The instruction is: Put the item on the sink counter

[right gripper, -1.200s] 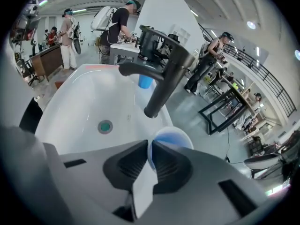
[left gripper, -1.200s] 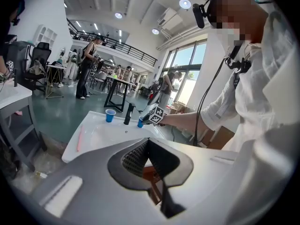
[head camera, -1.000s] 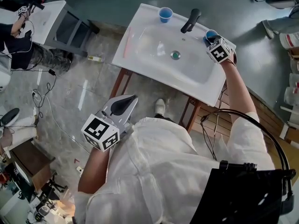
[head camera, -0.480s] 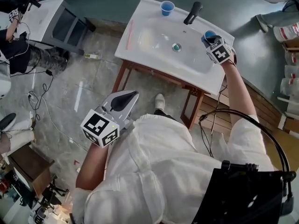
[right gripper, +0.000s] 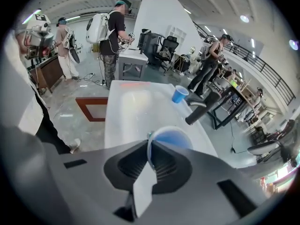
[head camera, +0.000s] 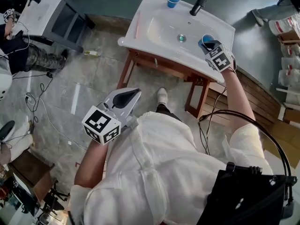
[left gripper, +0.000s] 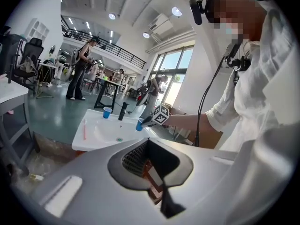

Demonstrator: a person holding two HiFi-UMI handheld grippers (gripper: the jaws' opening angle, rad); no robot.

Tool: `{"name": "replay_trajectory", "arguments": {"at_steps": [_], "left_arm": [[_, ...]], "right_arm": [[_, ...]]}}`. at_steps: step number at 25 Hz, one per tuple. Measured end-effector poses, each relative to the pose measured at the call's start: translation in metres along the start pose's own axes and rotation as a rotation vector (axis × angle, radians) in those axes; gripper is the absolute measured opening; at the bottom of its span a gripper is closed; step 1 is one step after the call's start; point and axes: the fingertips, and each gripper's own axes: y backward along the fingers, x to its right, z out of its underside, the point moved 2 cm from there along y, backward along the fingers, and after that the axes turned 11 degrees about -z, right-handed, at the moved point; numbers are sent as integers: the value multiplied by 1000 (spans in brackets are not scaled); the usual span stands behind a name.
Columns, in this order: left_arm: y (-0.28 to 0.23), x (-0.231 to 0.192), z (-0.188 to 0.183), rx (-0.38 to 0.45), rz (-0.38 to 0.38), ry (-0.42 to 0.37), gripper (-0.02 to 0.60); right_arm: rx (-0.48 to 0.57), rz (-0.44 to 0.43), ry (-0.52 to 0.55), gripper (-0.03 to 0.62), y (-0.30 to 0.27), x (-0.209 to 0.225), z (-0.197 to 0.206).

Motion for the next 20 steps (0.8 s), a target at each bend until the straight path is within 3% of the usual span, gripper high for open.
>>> {"name": "replay_trajectory", "arguments": {"at_steps": [11, 16, 20], "left_arm": [[61, 3, 40, 23, 30, 7, 5], [102, 2, 75, 30, 22, -28, 5], [128, -2, 107, -3, 39, -7, 5]], "right_arm": [[24, -26, 73, 18, 1, -118, -29], [35, -61, 48, 18, -19, -188, -37], [63, -72, 31, 18, -39, -234, -47]]}}
